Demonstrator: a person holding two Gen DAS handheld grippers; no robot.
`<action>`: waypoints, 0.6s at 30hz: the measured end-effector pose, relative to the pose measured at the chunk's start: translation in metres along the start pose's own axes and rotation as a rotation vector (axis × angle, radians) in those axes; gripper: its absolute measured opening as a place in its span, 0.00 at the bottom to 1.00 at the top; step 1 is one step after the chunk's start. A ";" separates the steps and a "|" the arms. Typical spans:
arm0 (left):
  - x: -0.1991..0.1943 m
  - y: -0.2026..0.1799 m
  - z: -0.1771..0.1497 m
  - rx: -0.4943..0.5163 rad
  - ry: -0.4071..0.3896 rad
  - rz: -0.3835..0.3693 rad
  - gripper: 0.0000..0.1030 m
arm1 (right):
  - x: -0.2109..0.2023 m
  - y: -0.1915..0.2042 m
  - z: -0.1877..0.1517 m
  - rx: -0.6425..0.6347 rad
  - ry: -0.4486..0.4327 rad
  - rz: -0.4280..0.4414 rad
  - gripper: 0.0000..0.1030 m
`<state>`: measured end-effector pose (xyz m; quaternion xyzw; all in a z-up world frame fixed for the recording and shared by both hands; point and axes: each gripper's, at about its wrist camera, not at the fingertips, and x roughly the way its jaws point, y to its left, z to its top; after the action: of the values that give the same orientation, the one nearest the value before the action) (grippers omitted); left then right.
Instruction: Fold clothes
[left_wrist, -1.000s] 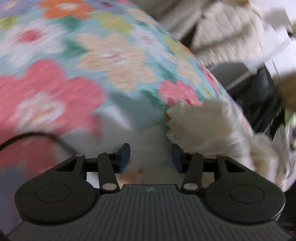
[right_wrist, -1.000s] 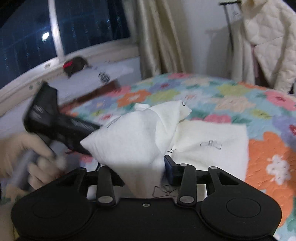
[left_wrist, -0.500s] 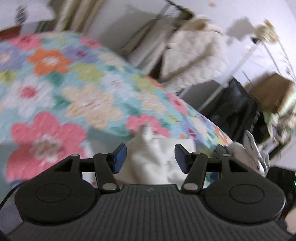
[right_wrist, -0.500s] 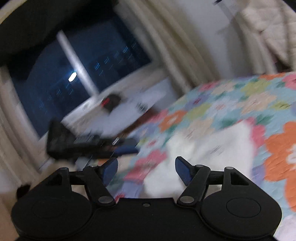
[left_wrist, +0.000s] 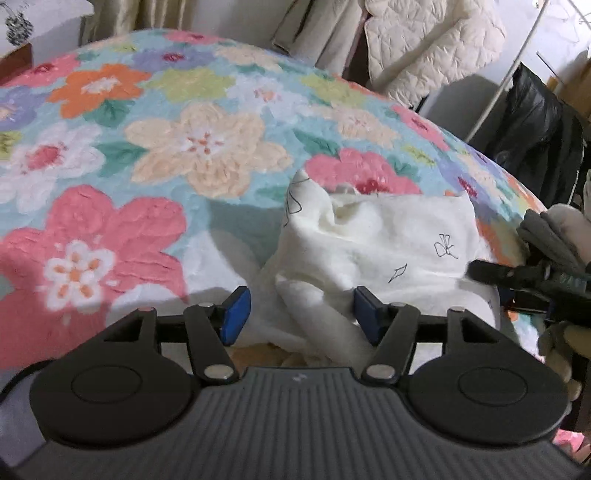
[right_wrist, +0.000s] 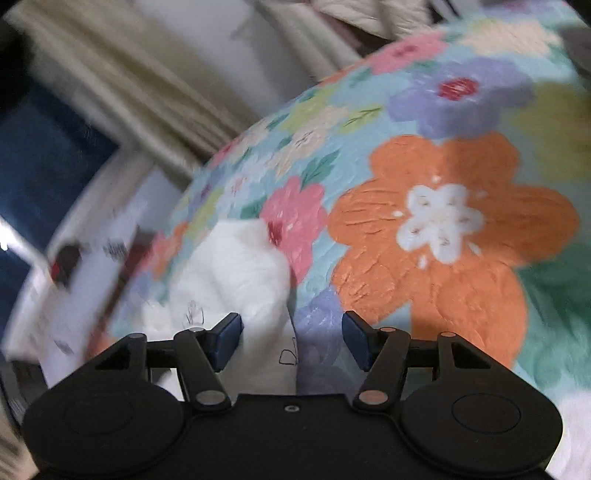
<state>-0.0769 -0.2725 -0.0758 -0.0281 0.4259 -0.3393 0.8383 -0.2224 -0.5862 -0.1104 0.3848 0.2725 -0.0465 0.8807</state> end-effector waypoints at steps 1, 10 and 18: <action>-0.006 0.001 0.001 -0.010 0.002 0.014 0.59 | -0.007 0.001 0.001 0.020 -0.010 -0.003 0.66; -0.061 0.030 -0.021 -0.320 0.199 -0.141 0.60 | -0.040 -0.002 -0.041 0.240 0.202 0.073 0.78; -0.020 0.041 -0.059 -0.657 0.168 -0.345 0.62 | 0.011 -0.031 -0.063 0.564 0.171 0.220 0.82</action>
<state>-0.1060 -0.2150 -0.1131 -0.3388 0.5684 -0.3217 0.6773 -0.2504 -0.5618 -0.1708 0.6435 0.2785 0.0080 0.7130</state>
